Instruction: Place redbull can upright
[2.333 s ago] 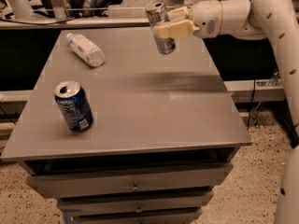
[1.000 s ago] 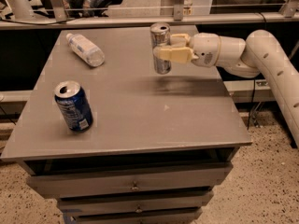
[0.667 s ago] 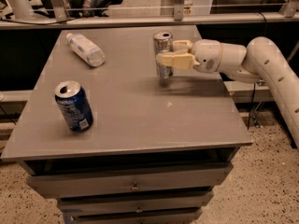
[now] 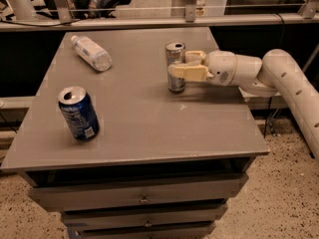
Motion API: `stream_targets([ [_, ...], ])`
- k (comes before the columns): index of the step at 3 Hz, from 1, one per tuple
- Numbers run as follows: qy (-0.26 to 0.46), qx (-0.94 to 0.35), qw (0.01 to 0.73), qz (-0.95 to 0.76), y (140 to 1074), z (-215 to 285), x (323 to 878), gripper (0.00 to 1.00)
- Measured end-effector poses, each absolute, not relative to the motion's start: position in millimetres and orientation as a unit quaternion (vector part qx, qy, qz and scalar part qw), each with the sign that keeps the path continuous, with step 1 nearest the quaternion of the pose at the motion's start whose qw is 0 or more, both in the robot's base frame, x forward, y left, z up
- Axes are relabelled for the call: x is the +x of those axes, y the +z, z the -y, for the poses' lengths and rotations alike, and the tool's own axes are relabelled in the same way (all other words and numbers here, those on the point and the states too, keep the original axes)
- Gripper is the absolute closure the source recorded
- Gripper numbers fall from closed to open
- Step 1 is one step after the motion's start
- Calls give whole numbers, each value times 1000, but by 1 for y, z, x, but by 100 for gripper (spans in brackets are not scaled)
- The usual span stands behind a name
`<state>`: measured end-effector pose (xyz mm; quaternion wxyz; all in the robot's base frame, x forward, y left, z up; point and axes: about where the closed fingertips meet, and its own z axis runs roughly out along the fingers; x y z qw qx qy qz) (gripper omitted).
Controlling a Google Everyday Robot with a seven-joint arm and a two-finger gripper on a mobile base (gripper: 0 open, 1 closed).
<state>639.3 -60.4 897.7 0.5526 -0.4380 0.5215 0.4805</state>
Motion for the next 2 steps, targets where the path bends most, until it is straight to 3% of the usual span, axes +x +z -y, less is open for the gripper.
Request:
stream_targets([
  [2,482,-436,552,-523,890,64,639,59],
])
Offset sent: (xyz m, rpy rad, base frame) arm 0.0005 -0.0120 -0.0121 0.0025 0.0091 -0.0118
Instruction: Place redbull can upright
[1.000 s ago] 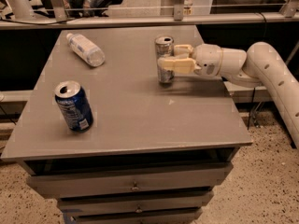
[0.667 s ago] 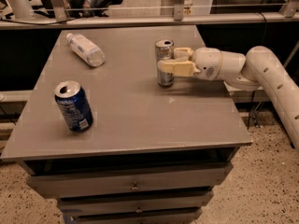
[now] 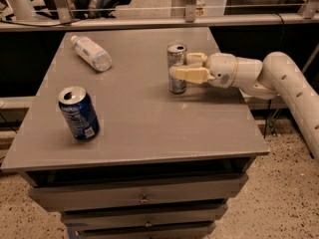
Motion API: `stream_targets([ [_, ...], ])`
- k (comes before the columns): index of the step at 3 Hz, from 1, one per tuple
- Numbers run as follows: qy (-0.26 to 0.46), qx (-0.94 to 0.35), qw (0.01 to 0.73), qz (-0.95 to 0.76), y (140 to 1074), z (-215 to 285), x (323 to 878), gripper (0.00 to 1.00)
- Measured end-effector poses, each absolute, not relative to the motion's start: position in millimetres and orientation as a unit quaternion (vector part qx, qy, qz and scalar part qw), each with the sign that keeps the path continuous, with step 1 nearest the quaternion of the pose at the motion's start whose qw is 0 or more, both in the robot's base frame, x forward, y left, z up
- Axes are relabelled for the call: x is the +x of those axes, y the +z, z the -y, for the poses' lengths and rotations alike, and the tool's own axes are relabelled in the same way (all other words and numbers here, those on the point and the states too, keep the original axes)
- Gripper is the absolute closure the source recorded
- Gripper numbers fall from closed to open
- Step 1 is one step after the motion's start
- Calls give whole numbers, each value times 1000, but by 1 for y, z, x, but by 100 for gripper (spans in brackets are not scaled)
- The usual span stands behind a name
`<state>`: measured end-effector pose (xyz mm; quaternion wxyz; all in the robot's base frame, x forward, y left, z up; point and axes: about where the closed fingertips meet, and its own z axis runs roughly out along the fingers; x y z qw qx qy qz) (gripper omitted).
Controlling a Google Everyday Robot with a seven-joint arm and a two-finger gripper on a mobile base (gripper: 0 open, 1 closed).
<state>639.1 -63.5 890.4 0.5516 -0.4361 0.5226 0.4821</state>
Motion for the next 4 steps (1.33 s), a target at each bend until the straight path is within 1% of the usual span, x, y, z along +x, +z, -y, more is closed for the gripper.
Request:
stream_targets([
  [2,481,-437,549,-525,887,68,639,13],
  [3,477,-441,545,-530,887,75,637,0],
  [4,459,-453,536,-544,887,99,634,0],
])
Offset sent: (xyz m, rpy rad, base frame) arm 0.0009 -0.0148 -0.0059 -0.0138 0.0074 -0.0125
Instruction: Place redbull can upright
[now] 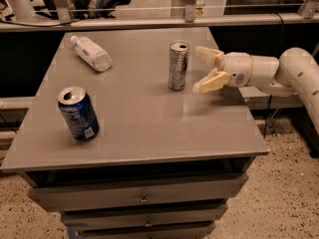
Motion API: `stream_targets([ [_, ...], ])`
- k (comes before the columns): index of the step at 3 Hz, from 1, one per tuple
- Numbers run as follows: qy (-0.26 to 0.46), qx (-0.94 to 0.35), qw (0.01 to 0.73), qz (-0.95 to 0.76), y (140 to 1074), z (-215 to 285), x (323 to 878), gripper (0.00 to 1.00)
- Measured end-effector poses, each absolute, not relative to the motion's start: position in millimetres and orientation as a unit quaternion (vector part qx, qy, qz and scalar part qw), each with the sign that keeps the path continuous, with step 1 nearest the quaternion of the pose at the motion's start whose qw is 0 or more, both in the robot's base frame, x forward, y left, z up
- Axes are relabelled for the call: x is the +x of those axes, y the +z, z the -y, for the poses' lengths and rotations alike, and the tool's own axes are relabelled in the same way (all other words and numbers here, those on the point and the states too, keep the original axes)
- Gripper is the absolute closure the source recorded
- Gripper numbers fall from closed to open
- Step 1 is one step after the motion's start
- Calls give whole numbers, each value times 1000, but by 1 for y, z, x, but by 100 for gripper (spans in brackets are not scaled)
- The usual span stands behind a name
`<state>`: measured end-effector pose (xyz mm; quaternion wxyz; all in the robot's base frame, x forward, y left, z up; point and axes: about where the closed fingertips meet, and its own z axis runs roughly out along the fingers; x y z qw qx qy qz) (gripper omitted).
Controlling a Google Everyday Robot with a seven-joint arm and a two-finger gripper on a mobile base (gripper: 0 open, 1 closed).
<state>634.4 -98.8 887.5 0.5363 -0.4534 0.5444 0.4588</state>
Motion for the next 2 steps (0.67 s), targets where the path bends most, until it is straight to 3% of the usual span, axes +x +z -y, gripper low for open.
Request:
stream_targets([
  [1,427,-455,532,-572,890,147,624,0],
  [2,425,-455,532,-573,889,150,623,0],
])
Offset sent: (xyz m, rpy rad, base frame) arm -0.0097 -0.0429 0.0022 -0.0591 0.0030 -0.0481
